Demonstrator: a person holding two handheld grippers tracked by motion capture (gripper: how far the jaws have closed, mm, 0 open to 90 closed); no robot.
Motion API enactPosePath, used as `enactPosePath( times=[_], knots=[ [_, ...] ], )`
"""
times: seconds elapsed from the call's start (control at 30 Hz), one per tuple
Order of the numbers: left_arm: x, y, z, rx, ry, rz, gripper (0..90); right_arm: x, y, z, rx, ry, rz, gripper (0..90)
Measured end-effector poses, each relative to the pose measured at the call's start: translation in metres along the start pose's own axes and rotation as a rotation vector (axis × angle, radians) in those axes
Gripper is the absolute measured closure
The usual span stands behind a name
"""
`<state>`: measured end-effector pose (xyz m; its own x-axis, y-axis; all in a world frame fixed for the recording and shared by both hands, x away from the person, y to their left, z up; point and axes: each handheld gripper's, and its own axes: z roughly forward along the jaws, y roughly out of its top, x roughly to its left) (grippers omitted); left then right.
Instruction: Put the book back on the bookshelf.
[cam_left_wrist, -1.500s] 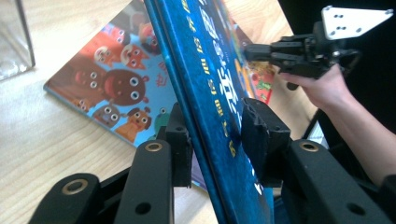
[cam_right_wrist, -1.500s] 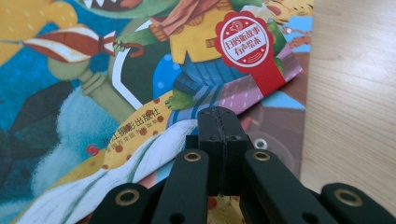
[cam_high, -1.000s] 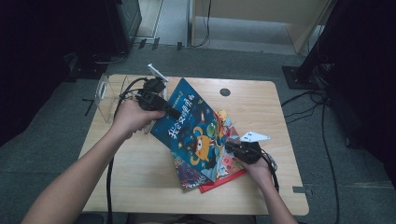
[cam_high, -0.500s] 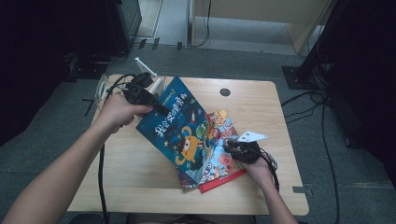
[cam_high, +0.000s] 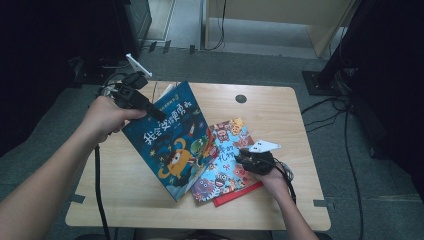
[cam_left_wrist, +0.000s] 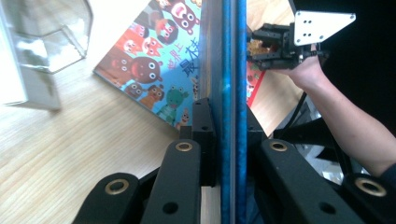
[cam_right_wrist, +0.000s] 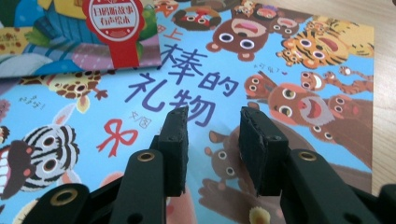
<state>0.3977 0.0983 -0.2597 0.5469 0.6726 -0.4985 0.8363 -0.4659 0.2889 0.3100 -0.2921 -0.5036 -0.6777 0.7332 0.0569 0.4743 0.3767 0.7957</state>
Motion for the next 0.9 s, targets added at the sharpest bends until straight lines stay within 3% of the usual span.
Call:
enactPosePath(
  times=[0.13,0.23,0.47,0.57,0.73,0.9],
  knots=[
    [0.001,-0.007,-0.010,-0.018,0.018,-0.005,83.6,-0.002,0.001,0.001,-0.014,0.000,0.013,60.0],
    [0.005,-0.017,-0.020,-0.027,0.018,-0.017,83.7,-0.005,0.003,0.004,0.014,0.002,0.029,59.7],
    [0.014,-0.038,-0.040,-0.078,0.008,-0.043,83.7,-0.007,0.008,0.010,0.013,0.011,0.033,59.8],
    [0.020,-0.051,-0.050,-0.100,0.014,-0.073,83.7,-0.008,0.008,0.012,0.002,0.008,0.028,59.8],
    [0.029,-0.070,-0.059,-0.102,0.028,-0.104,83.7,-0.012,0.008,0.012,-0.002,0.001,0.076,57.8],
    [0.040,-0.090,-0.069,-0.131,0.034,-0.140,83.7,-0.012,0.008,0.012,-0.002,0.006,0.065,56.1]
  ],
)
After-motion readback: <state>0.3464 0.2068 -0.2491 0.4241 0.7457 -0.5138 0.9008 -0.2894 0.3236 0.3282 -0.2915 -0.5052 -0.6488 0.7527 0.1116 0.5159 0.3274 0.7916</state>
